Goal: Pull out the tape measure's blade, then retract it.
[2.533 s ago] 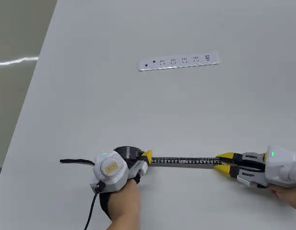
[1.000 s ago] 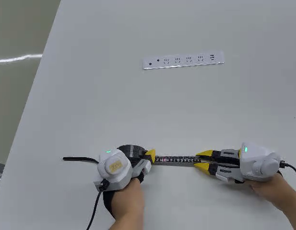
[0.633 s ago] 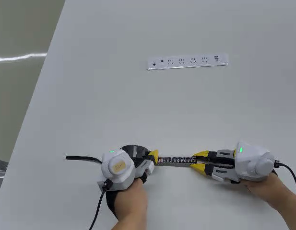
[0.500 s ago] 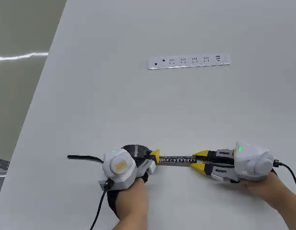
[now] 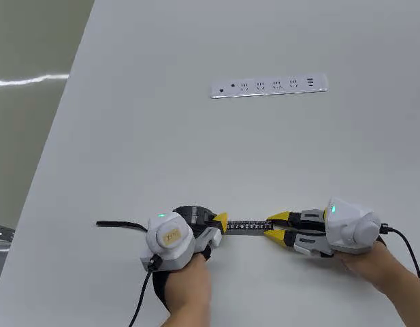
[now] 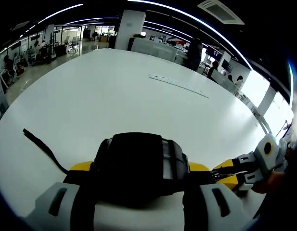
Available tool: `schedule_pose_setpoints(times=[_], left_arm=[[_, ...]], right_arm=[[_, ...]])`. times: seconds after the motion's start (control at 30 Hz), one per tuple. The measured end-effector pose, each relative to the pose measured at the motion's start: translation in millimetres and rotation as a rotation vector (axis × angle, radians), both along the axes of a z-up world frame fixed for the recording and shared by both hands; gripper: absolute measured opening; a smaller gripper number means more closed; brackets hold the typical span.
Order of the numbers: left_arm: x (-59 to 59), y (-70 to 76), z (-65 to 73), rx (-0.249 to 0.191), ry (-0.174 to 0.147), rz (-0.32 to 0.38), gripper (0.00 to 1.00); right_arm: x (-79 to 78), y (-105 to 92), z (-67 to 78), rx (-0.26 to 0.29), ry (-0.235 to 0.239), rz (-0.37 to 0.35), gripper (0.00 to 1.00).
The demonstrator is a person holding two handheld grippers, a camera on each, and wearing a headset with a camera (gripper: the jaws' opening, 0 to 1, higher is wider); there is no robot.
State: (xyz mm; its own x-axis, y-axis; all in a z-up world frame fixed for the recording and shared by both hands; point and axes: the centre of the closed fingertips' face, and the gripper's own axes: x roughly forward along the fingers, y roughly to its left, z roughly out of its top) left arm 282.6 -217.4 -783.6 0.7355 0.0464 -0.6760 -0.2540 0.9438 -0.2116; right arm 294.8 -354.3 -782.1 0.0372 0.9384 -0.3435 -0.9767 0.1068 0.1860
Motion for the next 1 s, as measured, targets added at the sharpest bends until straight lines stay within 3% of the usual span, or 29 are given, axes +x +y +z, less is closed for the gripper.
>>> schedule_pose_setpoints(times=[1.0], left_arm=[[0.3, -0.1, 0.1, -0.005, 0.004, 0.001, 0.72]], right_arm=[[-5.4, 33.3, -0.6, -0.005, 0.007, 0.042, 0.12]])
